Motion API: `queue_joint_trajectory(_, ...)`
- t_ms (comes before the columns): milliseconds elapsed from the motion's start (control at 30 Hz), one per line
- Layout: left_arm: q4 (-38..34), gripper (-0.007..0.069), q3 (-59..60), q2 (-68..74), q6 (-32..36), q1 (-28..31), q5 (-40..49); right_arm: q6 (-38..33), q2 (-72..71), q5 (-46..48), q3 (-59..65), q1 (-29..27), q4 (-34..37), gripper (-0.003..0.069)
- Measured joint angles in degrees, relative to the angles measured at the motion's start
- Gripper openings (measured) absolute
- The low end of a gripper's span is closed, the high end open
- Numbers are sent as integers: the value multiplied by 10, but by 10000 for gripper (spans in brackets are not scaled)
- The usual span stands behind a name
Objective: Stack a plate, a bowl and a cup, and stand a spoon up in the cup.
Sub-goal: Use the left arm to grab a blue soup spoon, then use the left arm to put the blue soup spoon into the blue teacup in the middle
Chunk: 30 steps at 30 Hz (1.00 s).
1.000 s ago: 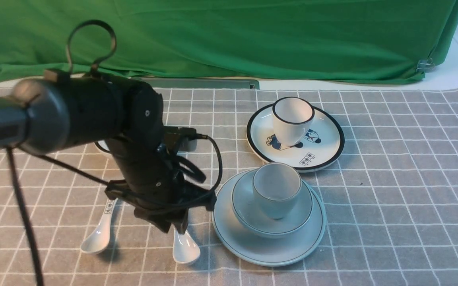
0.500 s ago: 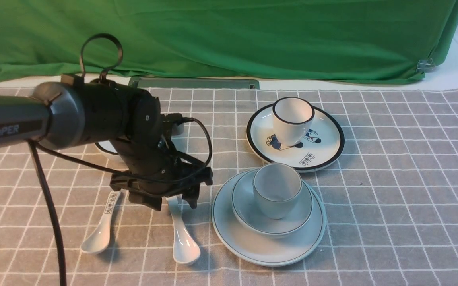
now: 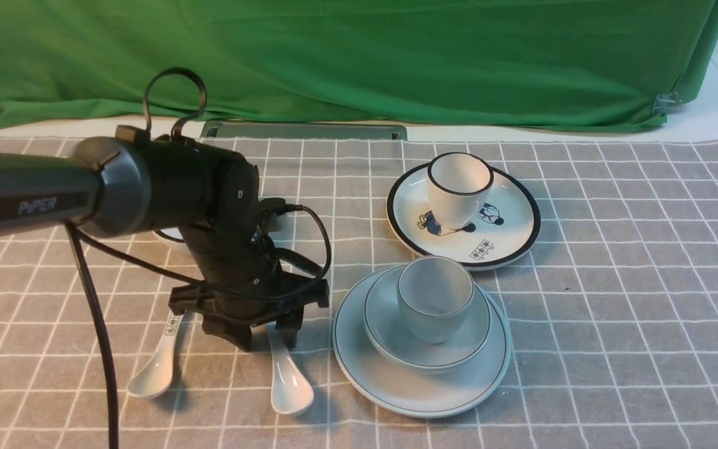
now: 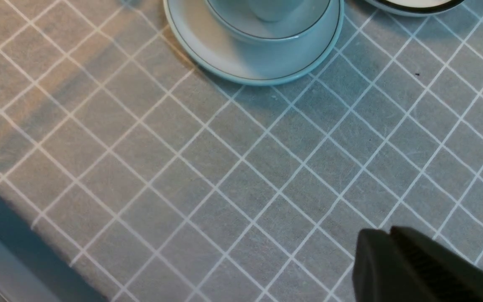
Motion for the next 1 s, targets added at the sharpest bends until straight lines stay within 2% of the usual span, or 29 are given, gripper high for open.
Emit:
queue_joint_trajectory(33,0,395,-1,1,2,0,2,0,0,1,0,0,0,69)
queue_joint_trajectory(133,6,304,-4,5,16,1,13,0,0,1,0,0,0,69)
queue_joint_trajectory(233,16,113,-5,5,33,4,19,0,0,1,0,0,0,69)
queue_joint_trajectory(400,-4,105,-3,-2,70,4,16,0,0,1,0,0,0,70)
queue_joint_trajectory(567,-26,105,10,-68,110,-7,1,0,0,4,0,0,-1,73)
queue_joint_trajectory(733,0,105,74,-216,123,-72,-178,1,0,16,0,0,-1,77)
queue_joint_trajectory(867,0,105,168,-274,146,-134,-437,3,0,21,0,0,-1,79)
queue_joint_trajectory(1000,52,105,237,-267,147,-160,-695,6,0,23,0,0,-1,84)
